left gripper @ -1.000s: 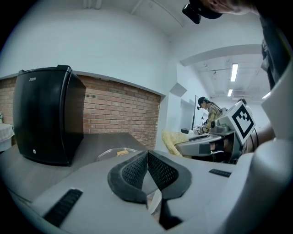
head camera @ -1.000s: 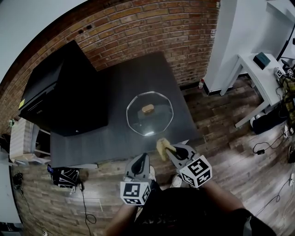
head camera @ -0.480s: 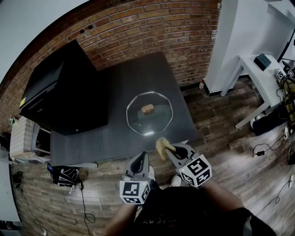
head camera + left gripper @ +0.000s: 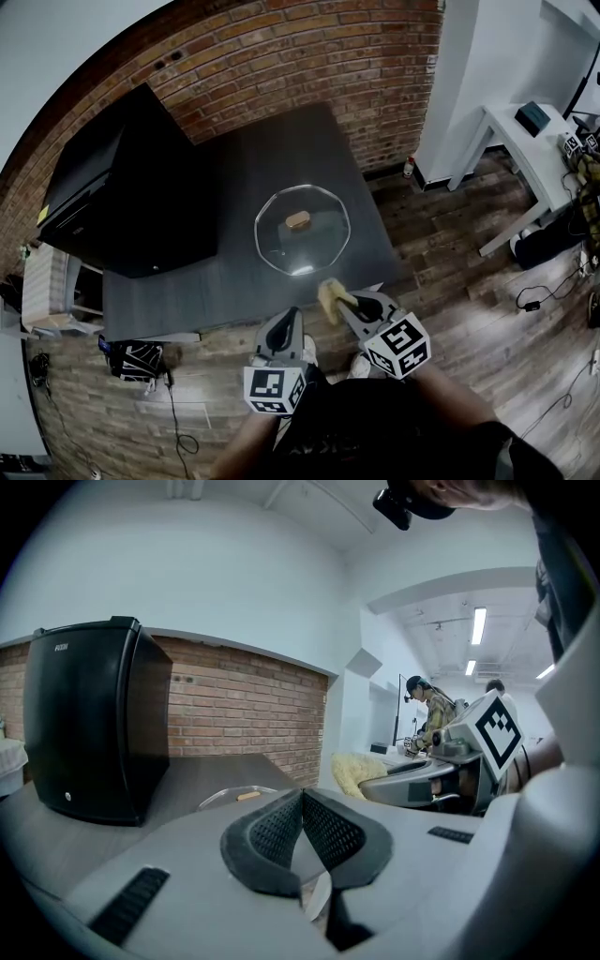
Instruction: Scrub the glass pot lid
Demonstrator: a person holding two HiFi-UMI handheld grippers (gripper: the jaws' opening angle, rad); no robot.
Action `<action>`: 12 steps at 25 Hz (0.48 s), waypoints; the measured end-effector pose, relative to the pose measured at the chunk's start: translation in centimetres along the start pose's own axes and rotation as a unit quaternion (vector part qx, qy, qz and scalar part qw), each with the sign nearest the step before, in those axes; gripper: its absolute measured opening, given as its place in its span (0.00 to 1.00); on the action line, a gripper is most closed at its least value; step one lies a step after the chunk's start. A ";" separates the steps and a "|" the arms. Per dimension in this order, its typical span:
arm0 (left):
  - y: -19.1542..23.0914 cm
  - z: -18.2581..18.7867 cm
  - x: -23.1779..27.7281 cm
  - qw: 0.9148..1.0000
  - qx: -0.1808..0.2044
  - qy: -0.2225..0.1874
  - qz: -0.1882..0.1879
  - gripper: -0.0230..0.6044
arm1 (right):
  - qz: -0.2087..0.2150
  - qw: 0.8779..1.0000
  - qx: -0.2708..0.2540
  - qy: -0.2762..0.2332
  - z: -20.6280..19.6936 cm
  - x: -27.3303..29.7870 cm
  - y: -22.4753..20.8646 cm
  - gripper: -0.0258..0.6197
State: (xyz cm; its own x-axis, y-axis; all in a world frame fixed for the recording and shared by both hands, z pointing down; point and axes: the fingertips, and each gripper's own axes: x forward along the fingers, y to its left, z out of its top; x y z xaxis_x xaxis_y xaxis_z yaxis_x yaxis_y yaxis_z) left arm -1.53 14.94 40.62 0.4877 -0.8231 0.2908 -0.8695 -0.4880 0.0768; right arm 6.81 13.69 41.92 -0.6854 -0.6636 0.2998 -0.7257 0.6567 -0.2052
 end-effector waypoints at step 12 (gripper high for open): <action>0.2 0.5 -0.1 1.000 0.007 -0.002 0.002 0.09 | 0.005 1.000 -0.001 -0.003 0.4 0.3 0.0 0.11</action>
State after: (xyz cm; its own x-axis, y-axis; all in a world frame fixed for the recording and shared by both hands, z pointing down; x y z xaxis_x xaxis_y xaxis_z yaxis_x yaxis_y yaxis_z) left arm -1.72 14.79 40.17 0.4854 -0.8258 0.2872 -0.8697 -0.4898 0.0617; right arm 6.57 13.39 41.60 -0.6924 -0.6601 0.2914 -0.7192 0.6637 -0.2055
